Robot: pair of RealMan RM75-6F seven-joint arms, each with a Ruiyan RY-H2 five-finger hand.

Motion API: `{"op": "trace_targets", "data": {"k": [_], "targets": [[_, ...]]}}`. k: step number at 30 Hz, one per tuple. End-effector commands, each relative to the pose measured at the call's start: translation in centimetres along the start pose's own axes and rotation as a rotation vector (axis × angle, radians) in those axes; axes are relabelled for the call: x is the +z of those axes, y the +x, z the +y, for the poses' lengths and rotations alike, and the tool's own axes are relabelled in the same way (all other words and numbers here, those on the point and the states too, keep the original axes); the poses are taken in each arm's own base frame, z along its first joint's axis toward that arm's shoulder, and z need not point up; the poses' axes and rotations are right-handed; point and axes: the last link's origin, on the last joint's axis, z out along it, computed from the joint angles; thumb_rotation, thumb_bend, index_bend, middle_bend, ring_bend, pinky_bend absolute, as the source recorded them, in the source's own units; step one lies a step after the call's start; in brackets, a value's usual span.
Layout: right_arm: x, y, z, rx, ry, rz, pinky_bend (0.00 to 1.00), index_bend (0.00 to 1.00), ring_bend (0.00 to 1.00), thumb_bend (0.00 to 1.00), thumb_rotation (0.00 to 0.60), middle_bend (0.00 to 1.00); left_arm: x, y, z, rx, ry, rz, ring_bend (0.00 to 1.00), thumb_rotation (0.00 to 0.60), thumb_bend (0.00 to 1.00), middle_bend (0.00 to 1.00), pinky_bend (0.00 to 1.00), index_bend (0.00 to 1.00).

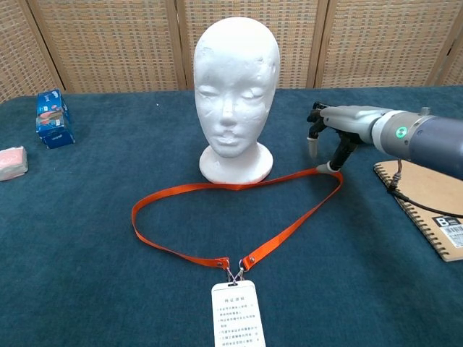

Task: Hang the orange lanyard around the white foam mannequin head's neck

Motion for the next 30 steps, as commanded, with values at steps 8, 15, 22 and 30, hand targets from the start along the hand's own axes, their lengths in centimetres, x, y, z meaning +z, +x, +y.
{"op": "trace_targets", "data": {"k": [8, 15, 22, 30], "targets": [[1.1, -1.6, -0.4, -0.029, -0.043, -0.015, 0.0, 0.49, 0.0, 0.53, 0.6, 0.0, 0.1, 0.0, -0.1, -0.003, 0.002, -0.004, 0.0, 0.6, 0.0, 0.0, 0.0, 0.0], [1.4, -2.0, 0.1, -0.059, -0.065, -0.015, 0.0, 0.52, 0.0, 0.58, 0.6, 0.0, 0.0, 0.0, -0.2, -0.005, 0.003, -0.003, 0.0, 0.6, 0.0, 0.0, 0.0, 0.0], [1.6, -2.4, 0.2, -0.079, -0.073, -0.015, 0.0, 0.61, 0.0, 0.66, 0.6, 0.0, 0.0, -0.1, -0.2, -0.006, 0.004, -0.006, 0.0, 0.6, 0.0, 0.0, 0.0, 0.0], [1.1, -2.5, 0.4, -0.084, -0.064, -0.008, 0.0, 0.67, 0.0, 0.69, 0.6, 0.02, 0.0, -0.1, -0.1, -0.007, 0.0, -0.009, 0.0, 0.6, 0.0, 0.0, 0.0, 0.0]]}}
